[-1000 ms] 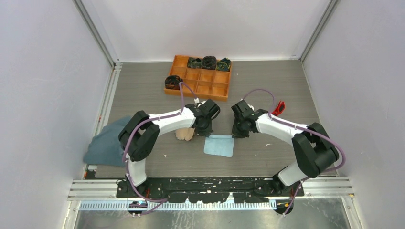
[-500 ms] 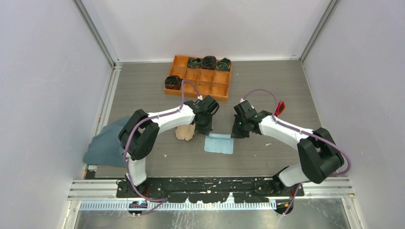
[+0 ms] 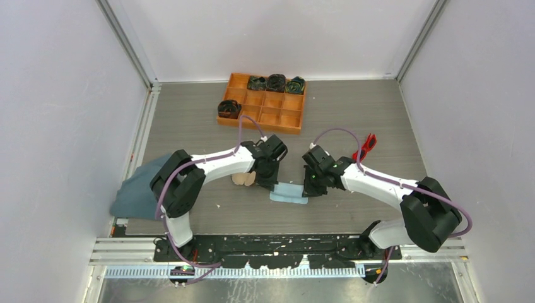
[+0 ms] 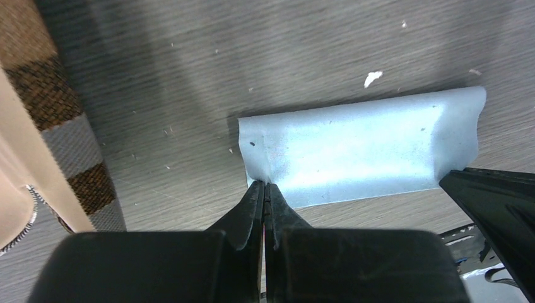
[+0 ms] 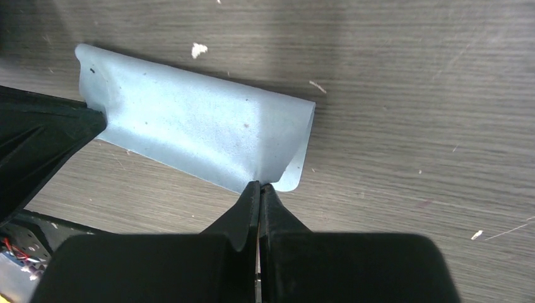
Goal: Organize the sunglasses
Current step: Fold the glasses cleaning cloth at the center of the board.
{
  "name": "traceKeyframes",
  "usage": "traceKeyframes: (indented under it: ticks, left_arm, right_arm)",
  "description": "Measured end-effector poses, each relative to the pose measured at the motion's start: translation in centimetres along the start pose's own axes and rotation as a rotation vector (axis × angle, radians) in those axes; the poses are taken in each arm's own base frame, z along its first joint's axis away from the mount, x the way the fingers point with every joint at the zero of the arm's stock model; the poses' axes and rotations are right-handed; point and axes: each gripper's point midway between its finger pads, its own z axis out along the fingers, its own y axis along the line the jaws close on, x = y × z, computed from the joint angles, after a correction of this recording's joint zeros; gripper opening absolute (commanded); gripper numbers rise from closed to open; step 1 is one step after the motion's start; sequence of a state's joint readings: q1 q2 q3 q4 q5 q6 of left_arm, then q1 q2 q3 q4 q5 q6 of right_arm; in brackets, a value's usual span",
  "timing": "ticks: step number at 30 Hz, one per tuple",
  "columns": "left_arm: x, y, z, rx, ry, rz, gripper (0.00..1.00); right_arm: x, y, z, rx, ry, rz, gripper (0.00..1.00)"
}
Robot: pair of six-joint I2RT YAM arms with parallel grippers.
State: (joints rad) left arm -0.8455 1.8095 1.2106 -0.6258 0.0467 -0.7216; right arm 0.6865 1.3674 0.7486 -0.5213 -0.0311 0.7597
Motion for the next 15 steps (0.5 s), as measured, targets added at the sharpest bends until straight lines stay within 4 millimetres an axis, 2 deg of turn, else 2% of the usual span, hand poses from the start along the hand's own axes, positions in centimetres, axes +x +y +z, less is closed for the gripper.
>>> traceKeyframes:
  ticks: [7, 15]
  left_arm:
    - [1.0, 0.0, 0.3, -0.006, 0.018, 0.011, 0.0]
    - [1.9, 0.4, 0.7, -0.018, 0.036, 0.01, 0.0]
  right_arm:
    - [1.0, -0.6, 0.3, 0.019, 0.02, 0.012, 0.01]
    - [1.1, -0.7, 0.5, 0.021, 0.018, 0.024, 0.01]
